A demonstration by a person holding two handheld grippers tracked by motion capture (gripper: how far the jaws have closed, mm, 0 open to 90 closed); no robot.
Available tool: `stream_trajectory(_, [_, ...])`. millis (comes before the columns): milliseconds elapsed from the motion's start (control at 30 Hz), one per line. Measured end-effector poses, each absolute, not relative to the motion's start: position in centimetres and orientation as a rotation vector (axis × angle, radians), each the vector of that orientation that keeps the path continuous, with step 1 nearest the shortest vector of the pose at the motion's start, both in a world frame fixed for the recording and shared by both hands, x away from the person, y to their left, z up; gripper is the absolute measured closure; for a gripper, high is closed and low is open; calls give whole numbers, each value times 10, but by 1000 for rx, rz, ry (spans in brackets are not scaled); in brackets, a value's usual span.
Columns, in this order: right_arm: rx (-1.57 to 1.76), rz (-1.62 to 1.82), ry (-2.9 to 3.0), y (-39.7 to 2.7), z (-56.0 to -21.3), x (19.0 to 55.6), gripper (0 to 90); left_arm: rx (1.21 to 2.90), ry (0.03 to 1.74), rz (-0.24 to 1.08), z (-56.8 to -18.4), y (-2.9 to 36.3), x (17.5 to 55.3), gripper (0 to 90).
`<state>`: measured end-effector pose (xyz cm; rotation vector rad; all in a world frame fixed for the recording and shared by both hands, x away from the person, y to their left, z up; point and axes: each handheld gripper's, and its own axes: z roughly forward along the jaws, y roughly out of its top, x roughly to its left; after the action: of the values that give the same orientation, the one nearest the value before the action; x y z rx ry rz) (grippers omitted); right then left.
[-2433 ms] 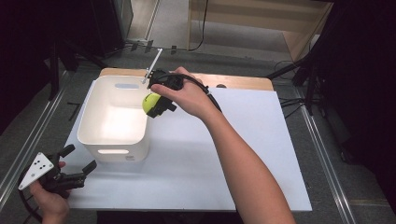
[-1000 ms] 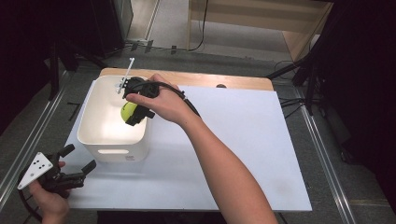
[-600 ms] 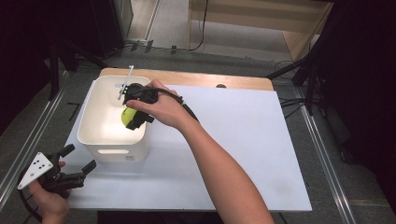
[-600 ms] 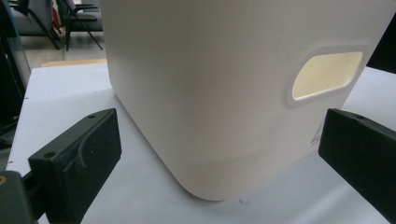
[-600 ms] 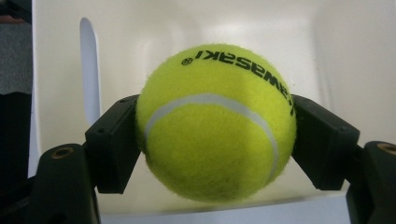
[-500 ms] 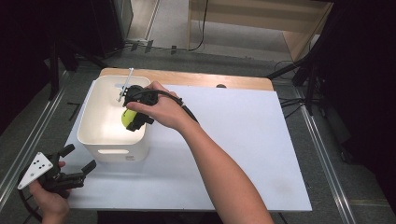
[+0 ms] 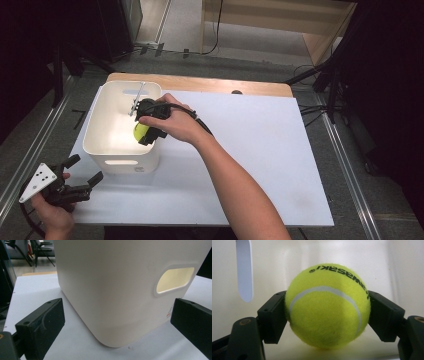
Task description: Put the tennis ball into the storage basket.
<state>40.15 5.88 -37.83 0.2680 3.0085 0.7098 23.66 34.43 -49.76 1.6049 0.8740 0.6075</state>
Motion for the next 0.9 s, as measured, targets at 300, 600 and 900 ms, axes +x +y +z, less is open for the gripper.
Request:
stream_trajectory(300, [199,796,2975,57,-373,395,69,1603,874,608,-498,344,237,0])
stream_trajectory(600, [251,877,2940,41,-366,393,0,1603,874,607,-498,344,237,0])
stream_trajectory(900, [321,952,2893,16,-356,395,0,1605,875,609,-498,344,237,0])
